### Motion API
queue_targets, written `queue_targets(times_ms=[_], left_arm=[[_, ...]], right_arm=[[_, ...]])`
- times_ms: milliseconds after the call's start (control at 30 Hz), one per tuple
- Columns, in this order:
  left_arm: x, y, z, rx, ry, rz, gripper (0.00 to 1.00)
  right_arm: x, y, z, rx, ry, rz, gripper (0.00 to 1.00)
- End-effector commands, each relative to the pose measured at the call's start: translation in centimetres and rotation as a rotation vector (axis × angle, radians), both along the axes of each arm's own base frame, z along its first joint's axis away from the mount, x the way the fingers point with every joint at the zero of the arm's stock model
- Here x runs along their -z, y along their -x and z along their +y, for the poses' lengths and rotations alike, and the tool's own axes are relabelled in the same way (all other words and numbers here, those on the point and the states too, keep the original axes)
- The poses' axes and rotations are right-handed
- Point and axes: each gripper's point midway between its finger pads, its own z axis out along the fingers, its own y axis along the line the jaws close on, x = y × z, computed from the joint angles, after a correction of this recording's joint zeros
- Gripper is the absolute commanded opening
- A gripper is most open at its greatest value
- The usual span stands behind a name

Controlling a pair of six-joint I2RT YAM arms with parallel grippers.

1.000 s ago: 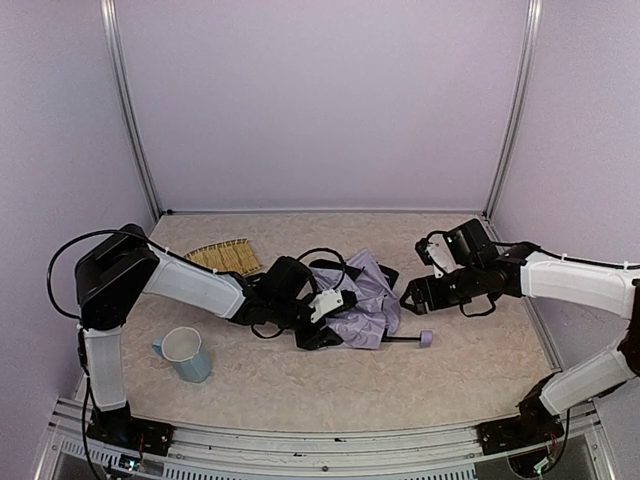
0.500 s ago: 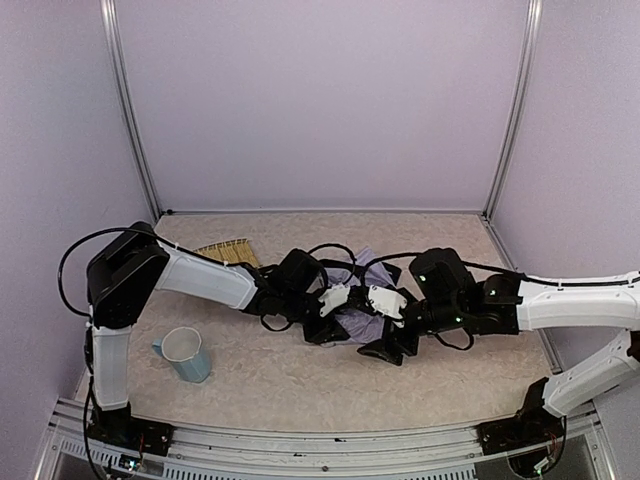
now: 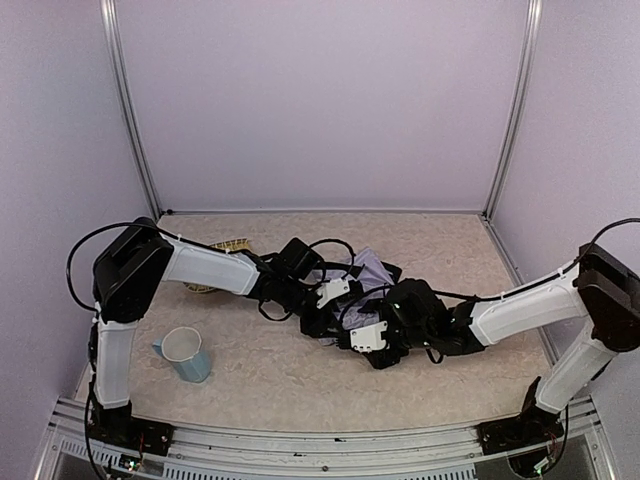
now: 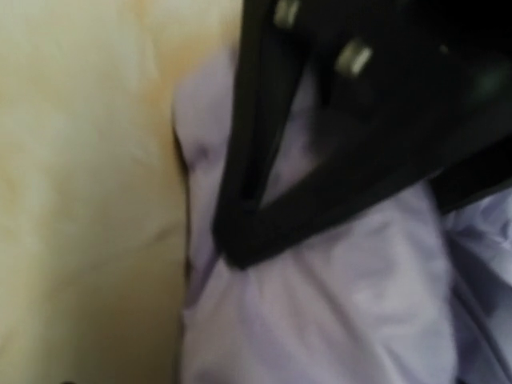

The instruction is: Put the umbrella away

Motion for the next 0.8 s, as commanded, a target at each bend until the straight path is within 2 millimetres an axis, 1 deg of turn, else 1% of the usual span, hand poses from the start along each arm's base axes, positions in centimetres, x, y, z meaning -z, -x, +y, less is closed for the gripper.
queue_targets(times_ms=[0,100,167,233,267,300,367,400,433,467,500,567,633,667,700,733,767], left_arm=[[8.4,5.8,6.2,0.027,-0.306,0.287,0.45],[8.0,5.5,6.2,0.03,-0.284,0.303,0.45],[7.6,5.1,6.1,0.033,-0.257,0.316,0.45],[7.2,5.0,5.9,0.043,-0.237,0.323,0.45],[7.0,5.0,5.8,0.052,-0.23,0.321,0.45],[6.8,5.0,5.6,0.059,-0.224,0.319,0.45],[6.4,5.1,5.3,0.074,-0.207,0.319,0.46],[6.2,5.0,5.1,0.076,-0.195,0.317,0.46],[5.9,5.0,4.9,0.076,-0.18,0.313,0.47],[5.4,5.0,4.6,0.08,-0.158,0.307,0.51],[4.5,4.8,4.3,0.082,-0.119,0.285,0.54],[2.1,4.0,3.6,0.064,-0.022,0.232,0.62],[-1.4,2.5,3.3,0.012,0.105,0.154,0.68],[-3.5,1.7,3.4,-0.019,0.177,0.118,0.71],[-5.8,0.9,3.4,-0.047,0.256,0.076,0.81],[-8.1,0.2,3.8,-0.077,0.331,0.03,0.86],[-10.3,-0.3,4.3,-0.106,0.402,-0.014,0.88]], right_arm=[[0.5,-3.6,-0.3,0.041,0.089,-0.134,0.94],[2.5,-3.9,-1.3,0.039,0.163,-0.105,0.89],[3.2,-4.1,-1.8,0.048,0.184,-0.103,0.86],[3.8,-4.3,-1.9,0.056,0.199,-0.101,0.78],[3.9,-4.4,-1.8,0.052,0.202,-0.096,0.74],[4.2,-4.4,-1.7,0.051,0.21,-0.088,0.66],[4.6,-4.8,-1.9,0.071,0.229,-0.095,0.47],[4.7,-5.2,-2.1,0.093,0.235,-0.105,0.39],[4.6,-5.5,-2.0,0.11,0.227,-0.109,0.33],[4.5,-5.6,-2.0,0.119,0.216,-0.097,0.3],[4.4,-5.4,-1.8,0.115,0.204,-0.078,0.27],[3.8,-5.1,-1.6,0.117,0.176,-0.057,0.19],[2.9,-5.2,-1.5,0.137,0.153,-0.049,0.1],[2.2,-5.3,-1.4,0.148,0.137,-0.046,0.07],[1.6,-5.3,-1.3,0.158,0.12,-0.037,0.05],[0.8,-5.3,-1.1,0.168,0.095,-0.027,0.03],[0.1,-5.3,-0.9,0.175,0.069,-0.012,0.01]])
